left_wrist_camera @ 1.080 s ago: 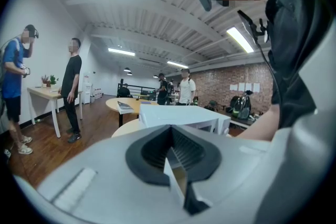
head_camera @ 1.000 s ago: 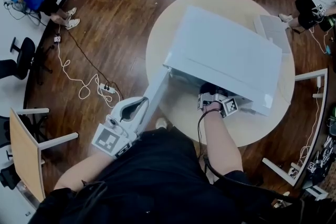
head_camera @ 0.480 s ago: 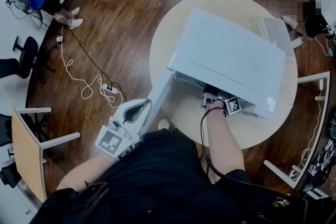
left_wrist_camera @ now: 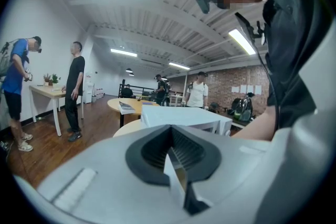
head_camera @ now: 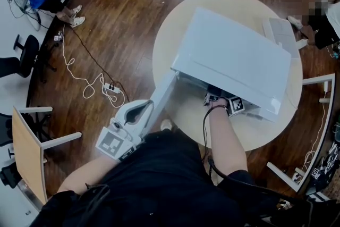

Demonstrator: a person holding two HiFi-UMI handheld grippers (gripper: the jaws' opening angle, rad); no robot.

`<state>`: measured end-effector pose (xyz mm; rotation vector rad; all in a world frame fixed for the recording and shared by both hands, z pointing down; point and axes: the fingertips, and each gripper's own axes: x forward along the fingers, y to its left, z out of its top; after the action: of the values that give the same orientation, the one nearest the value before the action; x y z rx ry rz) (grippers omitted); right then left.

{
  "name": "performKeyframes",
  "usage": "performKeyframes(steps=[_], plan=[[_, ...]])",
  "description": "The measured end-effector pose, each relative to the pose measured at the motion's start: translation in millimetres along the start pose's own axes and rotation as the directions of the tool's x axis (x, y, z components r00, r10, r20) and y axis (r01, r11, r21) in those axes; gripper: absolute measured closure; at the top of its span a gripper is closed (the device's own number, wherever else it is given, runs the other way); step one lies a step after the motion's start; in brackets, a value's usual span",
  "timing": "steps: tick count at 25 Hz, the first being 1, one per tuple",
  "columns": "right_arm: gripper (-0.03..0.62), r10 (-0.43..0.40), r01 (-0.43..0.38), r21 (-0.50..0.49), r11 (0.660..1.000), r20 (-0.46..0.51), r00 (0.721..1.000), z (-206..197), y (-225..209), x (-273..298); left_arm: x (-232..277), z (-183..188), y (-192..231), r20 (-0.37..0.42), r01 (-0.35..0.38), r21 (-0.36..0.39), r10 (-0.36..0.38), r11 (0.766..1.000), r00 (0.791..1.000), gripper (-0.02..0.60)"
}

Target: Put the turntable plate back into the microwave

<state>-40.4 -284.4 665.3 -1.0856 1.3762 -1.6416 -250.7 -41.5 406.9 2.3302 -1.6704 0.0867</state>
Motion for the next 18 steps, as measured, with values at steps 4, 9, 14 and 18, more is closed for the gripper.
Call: performKeyframes(steps=[4, 9, 14, 18], plan=[[0.537, 0.001, -0.001, -0.001, 1.000, 0.014, 1.000, 3.4, -4.4, 3.5, 0.0, -0.6, -0.5, -0.006, 0.001, 0.009, -0.001, 1.000, 1.000, 0.575], [0.536, 0.022, -0.022, 0.000, 1.000, 0.028, 0.999, 7.6, -8.4, 9.2, 0.4, 0.0, -0.4, -0.009, 0.004, 0.010, -0.004, 1.000, 1.000, 0.577], [0.536, 0.044, -0.044, 0.003, 0.999, 0.046, 0.998, 14.1, -16.2, 15.3, -0.8, 1.0, 2.5, -0.008, -0.007, 0.005, 0.007, 1.000, 1.000, 0.577], [0.534, 0.060, -0.060, 0.005, 0.998, 0.061, 0.996, 19.8, -23.4, 20.2, 0.7, 1.6, 2.0, -0.004, -0.005, 0.011, 0.005, 1.000, 1.000, 0.577]])
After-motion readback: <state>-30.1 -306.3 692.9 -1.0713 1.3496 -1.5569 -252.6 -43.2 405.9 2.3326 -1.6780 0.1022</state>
